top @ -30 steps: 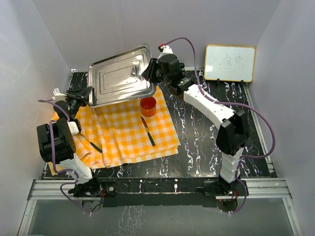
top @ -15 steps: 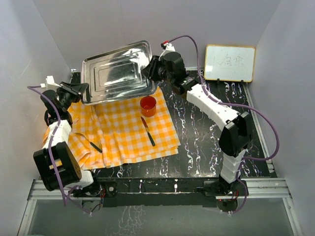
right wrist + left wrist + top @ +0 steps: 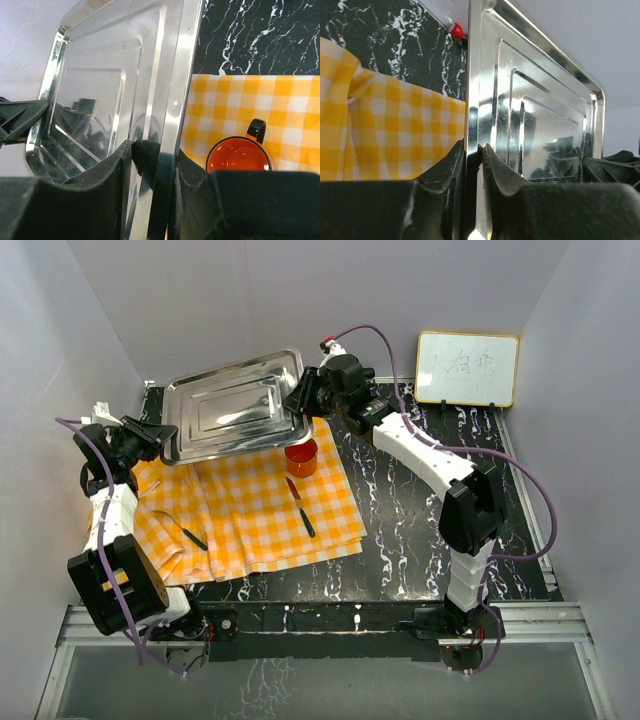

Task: Set the dinner table for one person
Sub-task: Place the plate on the napkin.

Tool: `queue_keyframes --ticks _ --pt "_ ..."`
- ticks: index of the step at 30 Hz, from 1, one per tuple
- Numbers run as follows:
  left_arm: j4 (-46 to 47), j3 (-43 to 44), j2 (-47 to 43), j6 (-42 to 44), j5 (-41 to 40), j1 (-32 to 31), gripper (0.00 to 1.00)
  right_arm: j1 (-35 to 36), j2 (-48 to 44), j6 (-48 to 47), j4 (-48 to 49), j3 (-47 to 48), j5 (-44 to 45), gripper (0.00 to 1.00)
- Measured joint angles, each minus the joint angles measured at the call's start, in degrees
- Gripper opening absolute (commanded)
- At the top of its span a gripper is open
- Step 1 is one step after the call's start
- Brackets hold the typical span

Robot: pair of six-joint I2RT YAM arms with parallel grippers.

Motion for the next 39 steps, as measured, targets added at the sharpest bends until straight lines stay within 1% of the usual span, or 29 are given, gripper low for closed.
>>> queue_keyframes --ticks 1,3,4,6,7,8,10,11,12,14,17,20,22,25,27,30,34,39 --pt "1.2 -0.4 0.3 -0.7 0.2 0.0 0.00 0.0 -0.1 -0.1 0.1 0.0 0.2 0.04" --pt "6.4 -2.6 1.2 -3.9 1.5 0.1 0.00 0.0 -0.6 -0.5 0.5 -0.8 0.8 0.03" --pt "9.1 -3.7 1.8 -5.9 2.4 0.1 0.00 0.0 -1.0 -0.6 0.6 -1.4 1.1 0.06" --pt "16.6 -6.4 3.1 -10.8 4.0 0.2 0.00 0.0 -1.9 -0.8 2.3 -3.1 1.4 0.16" --pt "21.0 -7.9 3.7 -13.9 5.0 0.3 0.00 -0.2 -2.9 -0.7 4.5 -5.0 1.1 0.17" --pt "24.4 -8.8 4.3 -16.5 6.2 0.4 0.00 -0.5 -3.9 -0.4 6.5 -7.1 0.7 0.16" --pt "34.2 -10.0 6.2 -23.7 10.1 0.3 0.00 -2.4 -7.8 2.4 17.6 -16.2 -3.8 0.14" --pt "38.7 -10.0 7.2 -27.1 12.2 -0.1 0.00 -3.8 -9.7 5.0 24.7 -21.7 -6.6 0.14" --pt "43.3 -10.0 8.0 -30.3 13.9 -0.7 0.00 -5.3 -11.1 8.2 32.4 -26.8 -9.8 0.14" --pt "51.7 -9.9 9.4 -36.3 16.6 -2.0 0.00 -8.8 -11.7 15.4 45.3 -33.6 -16.3 0.14" --pt "61.0 -9.8 11.6 -43.7 20.1 -3.7 0.00 -13.4 -9.3 28.0 62.3 -37.0 -25.0 0.16" --pt "70.2 -9.6 14.1 -49.6 22.1 -4.9 0.00 -16.4 -5.0 42.2 80.2 -36.8 -29.9 0.14" --pt "74.7 -9.4 15.1 -52.9 23.1 -5.3 0.00 -17.5 -0.8 49.4 87.3 -35.0 -32.1 0.14" --pt "77.4 -9.4 15.5 -56.0 24.7 -5.3 0.00 -18.3 3.9 56.0 91.9 -34.4 -33.8 0.14" --pt "77.7 -9.4 15.8 -56.8 25.6 -5.2 0.00 -18.4 4.9 58.1 93.2 -34.4 -34.4 0.14" --pt "78.7 -9.4 15.9 -57.2 26.3 -5.0 0.00 -18.6 4.9 58.9 95.4 -34.4 -35.2 0.12" --pt "79.8 -8.9 15.9 -57.9 27.1 -4.9 0.00 -18.9 4.9 59.3 96.1 -34.4 -35.8 0.07" --pt "80.5 -8.9 15.9 -59.1 28.6 -3.9 0.00 -18.8 4.7 58.9 96.1 -34.5 -36.8 0.07"
